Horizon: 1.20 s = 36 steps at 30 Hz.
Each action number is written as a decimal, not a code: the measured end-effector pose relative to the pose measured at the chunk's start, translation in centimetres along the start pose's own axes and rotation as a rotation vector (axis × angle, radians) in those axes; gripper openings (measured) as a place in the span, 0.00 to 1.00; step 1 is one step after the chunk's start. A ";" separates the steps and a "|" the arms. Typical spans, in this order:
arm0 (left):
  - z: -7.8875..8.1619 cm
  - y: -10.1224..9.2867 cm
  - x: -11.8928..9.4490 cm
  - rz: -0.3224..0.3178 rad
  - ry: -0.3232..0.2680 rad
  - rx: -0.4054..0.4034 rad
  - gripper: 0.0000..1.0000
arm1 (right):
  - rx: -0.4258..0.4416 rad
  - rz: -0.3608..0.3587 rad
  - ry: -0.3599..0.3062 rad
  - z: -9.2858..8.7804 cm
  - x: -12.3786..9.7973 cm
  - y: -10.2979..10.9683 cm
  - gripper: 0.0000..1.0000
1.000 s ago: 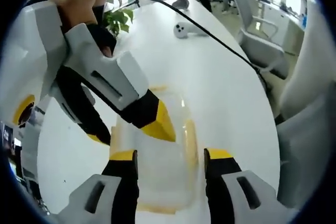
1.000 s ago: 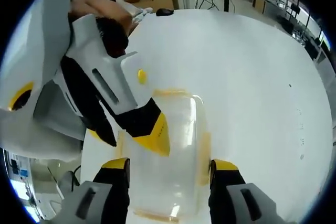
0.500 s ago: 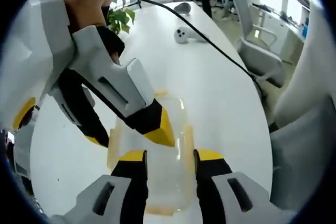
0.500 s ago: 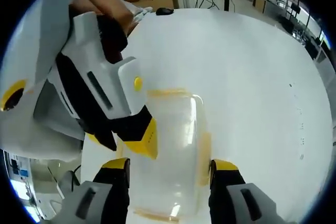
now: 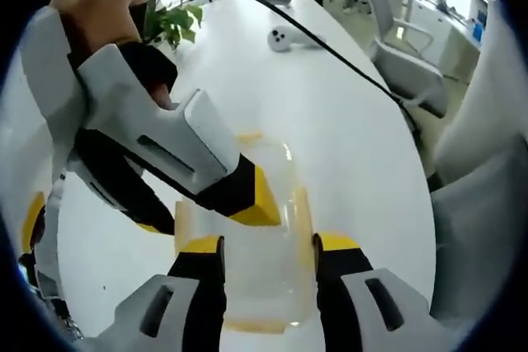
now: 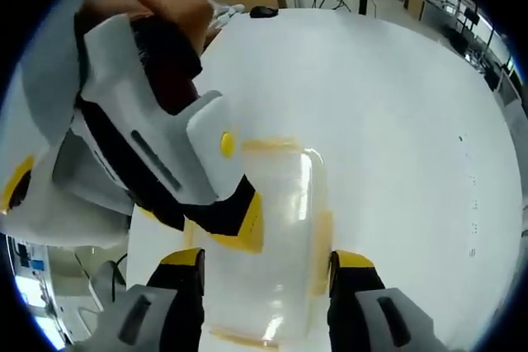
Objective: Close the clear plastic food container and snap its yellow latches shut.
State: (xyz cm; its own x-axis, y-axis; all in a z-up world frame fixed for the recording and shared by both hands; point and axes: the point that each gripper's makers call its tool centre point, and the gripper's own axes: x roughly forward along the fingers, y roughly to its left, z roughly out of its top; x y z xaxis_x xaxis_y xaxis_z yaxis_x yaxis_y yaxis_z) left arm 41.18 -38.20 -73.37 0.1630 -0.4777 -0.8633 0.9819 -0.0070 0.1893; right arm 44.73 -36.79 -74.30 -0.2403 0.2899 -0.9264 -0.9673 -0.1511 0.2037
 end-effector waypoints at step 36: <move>-0.1 0.2 0.1 -0.008 0.035 -0.028 0.38 | 0.051 0.006 0.017 0.1 0.1 -0.1 0.52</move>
State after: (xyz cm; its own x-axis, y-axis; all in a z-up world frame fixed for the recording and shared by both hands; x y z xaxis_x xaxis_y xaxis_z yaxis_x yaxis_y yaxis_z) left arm 41.41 -38.14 -73.51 0.1583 -0.4469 -0.8805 0.9854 0.0144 0.1699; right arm 44.81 -36.64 -74.42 -0.2447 0.2728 -0.9304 -0.9689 -0.1045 0.2241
